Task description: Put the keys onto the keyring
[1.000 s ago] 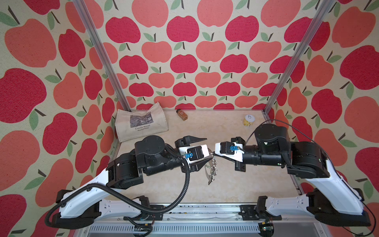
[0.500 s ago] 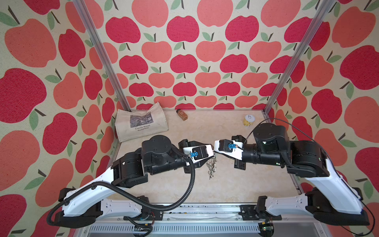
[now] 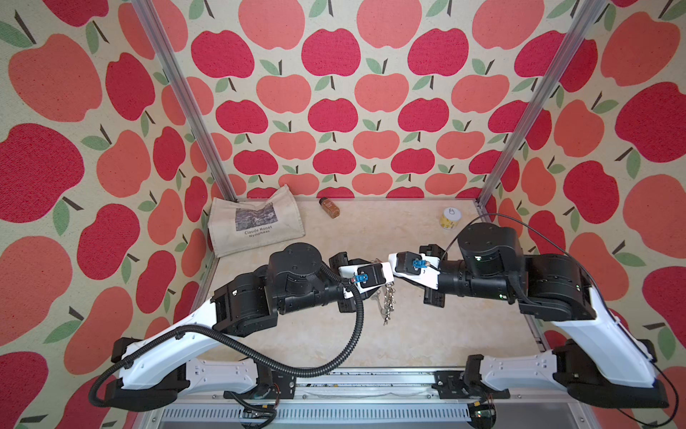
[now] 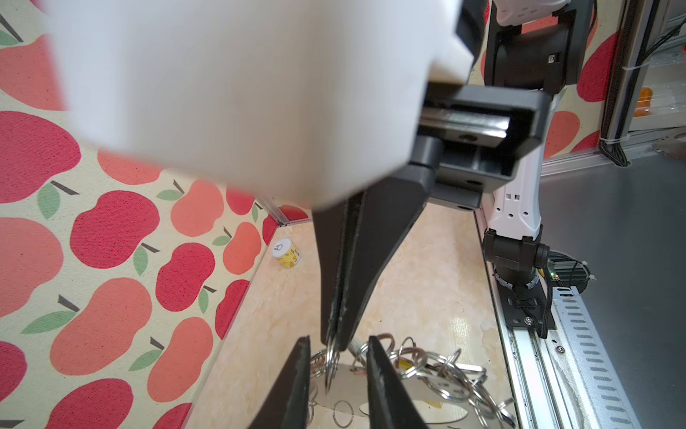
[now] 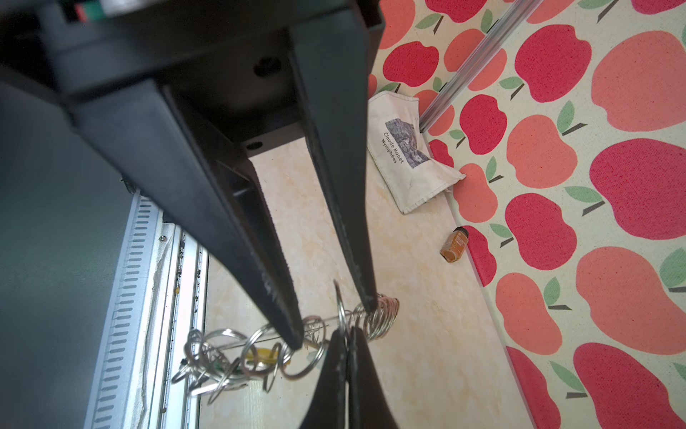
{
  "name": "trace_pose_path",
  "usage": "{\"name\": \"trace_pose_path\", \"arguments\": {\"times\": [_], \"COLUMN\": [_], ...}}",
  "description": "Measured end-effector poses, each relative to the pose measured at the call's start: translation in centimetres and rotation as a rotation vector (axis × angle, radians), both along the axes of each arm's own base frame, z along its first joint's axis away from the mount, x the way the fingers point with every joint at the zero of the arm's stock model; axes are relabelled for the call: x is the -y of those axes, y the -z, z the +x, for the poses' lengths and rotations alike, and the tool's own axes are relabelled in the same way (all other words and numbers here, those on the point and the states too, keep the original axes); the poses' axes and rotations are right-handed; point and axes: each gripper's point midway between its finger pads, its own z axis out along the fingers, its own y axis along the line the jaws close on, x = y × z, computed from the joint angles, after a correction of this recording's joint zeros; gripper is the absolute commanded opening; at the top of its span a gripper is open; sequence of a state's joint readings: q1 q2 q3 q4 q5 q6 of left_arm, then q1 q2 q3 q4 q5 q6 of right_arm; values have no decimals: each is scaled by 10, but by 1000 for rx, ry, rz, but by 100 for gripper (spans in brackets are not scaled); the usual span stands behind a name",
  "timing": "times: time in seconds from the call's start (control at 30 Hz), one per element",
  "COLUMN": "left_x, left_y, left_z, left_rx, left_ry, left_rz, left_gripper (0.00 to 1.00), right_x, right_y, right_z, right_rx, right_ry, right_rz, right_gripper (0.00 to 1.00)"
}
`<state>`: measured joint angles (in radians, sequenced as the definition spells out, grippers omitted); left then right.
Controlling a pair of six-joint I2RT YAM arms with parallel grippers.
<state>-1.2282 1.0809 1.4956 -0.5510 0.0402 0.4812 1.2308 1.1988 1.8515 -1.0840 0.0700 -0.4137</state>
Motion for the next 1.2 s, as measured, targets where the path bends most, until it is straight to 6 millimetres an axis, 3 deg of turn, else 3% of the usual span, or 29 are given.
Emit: {"name": "trace_pose_path", "arguments": {"times": [1.2], "left_x": [-1], "left_y": [-3], "left_z": [2], "left_rx": [19], "left_ry": [-4], "left_rz": [-9], "left_gripper": [6], "right_x": [0], "right_y": [-8], "right_z": [-5], "right_rx": [7], "right_ry": [-15], "right_rz": [31], "right_gripper": [0]}}
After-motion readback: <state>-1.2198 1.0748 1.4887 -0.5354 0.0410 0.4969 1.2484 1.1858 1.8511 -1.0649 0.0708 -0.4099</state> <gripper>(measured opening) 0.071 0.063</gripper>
